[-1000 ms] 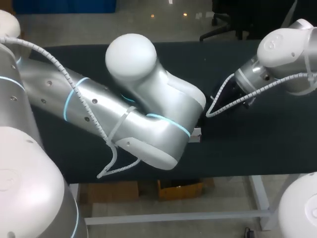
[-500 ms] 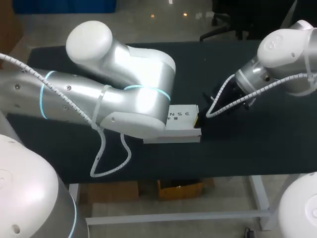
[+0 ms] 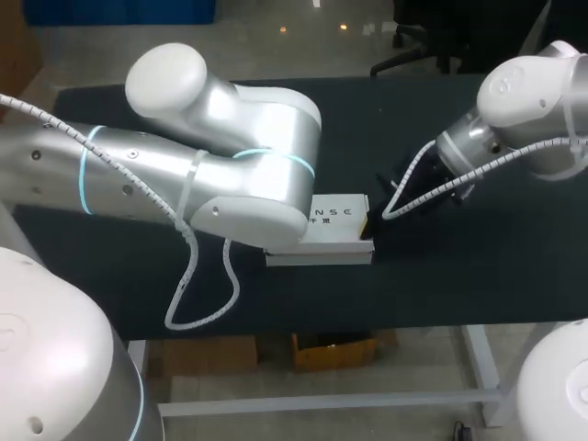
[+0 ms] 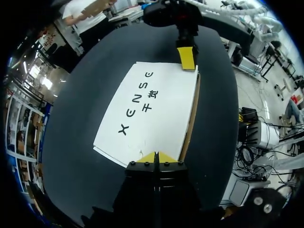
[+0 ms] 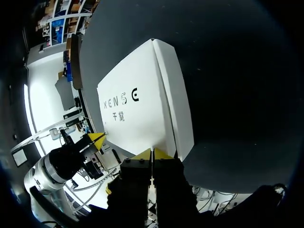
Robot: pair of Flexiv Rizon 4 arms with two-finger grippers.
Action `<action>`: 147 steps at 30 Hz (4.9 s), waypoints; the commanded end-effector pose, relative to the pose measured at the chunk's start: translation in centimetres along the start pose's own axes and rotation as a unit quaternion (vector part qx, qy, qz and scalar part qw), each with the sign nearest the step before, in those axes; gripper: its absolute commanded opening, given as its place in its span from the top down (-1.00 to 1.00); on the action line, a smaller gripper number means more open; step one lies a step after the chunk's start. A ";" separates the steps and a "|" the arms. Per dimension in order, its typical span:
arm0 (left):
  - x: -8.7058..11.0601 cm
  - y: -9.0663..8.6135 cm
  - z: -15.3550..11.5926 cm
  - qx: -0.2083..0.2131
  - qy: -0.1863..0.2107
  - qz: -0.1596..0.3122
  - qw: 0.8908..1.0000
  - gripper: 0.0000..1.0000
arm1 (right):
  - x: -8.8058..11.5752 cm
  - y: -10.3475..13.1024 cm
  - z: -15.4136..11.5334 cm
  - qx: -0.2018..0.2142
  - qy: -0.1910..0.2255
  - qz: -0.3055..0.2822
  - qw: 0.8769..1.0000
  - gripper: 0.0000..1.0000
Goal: Assemble the packaging by folding the flat box into shape, placing the metal phone stand inside, and closing the box properly
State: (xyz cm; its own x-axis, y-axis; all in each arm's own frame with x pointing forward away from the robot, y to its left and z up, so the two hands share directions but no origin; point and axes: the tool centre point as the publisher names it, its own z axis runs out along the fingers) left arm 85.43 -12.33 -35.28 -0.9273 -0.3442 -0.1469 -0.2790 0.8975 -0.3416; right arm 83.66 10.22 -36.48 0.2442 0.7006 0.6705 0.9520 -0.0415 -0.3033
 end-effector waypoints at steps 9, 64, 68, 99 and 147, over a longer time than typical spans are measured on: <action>0.4 0.6 1.5 -0.003 0.006 -0.002 1.000 1.00 | -1.3 0.4 0.8 0.011 -0.001 0.009 1.000 1.00; 1.4 0.5 0.5 0.010 0.007 -0.026 1.000 1.00 | -1.1 -0.3 0.5 0.009 0.014 -0.002 1.000 1.00; 1.5 0.2 -1.3 0.008 0.002 -0.051 0.999 1.00 | 0.1 -1.0 -1.5 -0.013 0.020 -0.022 0.999 1.00; 9.9 -2.4 -5.7 -0.082 0.067 -0.235 0.966 -1.00 | -3.7 -0.8 -18.3 -0.276 0.031 -0.358 0.891 -1.00; 13.7 -4.6 -0.8 -0.103 0.003 -0.422 0.901 -1.00 | -5.8 4.0 -24.4 -0.449 0.035 -0.498 0.741 -1.00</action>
State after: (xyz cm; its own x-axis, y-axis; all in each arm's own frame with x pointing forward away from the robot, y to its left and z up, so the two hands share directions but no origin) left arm 73.99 -20.24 -34.19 -0.3826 -0.9140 0.1350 -0.9203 0.3643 -0.1425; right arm 89.80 -10.88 -24.23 -0.6598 0.6892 0.2994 0.4627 0.0587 0.8846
